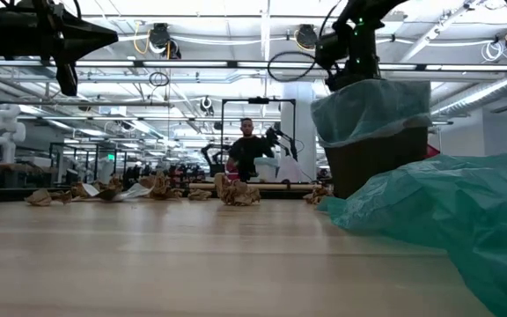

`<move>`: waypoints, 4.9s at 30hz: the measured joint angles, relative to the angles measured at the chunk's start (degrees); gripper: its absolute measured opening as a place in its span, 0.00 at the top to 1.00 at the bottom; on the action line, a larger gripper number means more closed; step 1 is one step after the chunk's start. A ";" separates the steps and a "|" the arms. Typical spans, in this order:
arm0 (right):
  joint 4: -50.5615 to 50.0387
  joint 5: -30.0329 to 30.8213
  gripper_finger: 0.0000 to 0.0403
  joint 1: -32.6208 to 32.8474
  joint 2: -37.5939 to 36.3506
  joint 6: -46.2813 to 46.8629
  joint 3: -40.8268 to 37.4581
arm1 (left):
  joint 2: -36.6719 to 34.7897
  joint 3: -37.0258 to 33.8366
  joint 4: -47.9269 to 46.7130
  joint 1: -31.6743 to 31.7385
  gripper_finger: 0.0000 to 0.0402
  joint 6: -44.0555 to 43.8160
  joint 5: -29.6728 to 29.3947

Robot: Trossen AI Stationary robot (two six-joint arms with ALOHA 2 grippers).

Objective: Place trash/remove bag and relplace
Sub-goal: Put the pink trash bag into the black trash bin, then put the brown napkin into the black trash bin

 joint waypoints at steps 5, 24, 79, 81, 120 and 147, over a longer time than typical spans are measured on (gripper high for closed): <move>-1.90 0.03 1.00 -0.04 -0.16 -4.73 6.43 | 0.00 0.00 0.00 -0.01 0.95 0.00 0.00; -1.37 -1.26 1.00 -5.67 -0.19 -24.35 1.63 | 0.02 0.00 -0.23 -0.01 0.95 0.37 0.00; 0.67 -9.39 1.00 -7.19 -1.90 -25.40 -7.42 | 0.02 0.00 -3.02 0.01 0.95 0.39 0.00; -0.46 -9.27 1.00 -7.17 -2.66 -24.80 -5.52 | 0.02 0.00 -2.92 0.01 0.95 0.39 0.00; -5.02 -17.86 0.56 18.96 10.26 -10.85 23.22 | 0.02 0.00 -2.83 0.00 0.95 0.02 -0.90; 24.38 -13.58 0.41 15.32 10.87 -11.70 -10.61 | 0.02 0.00 -2.80 -0.01 0.95 0.02 -0.90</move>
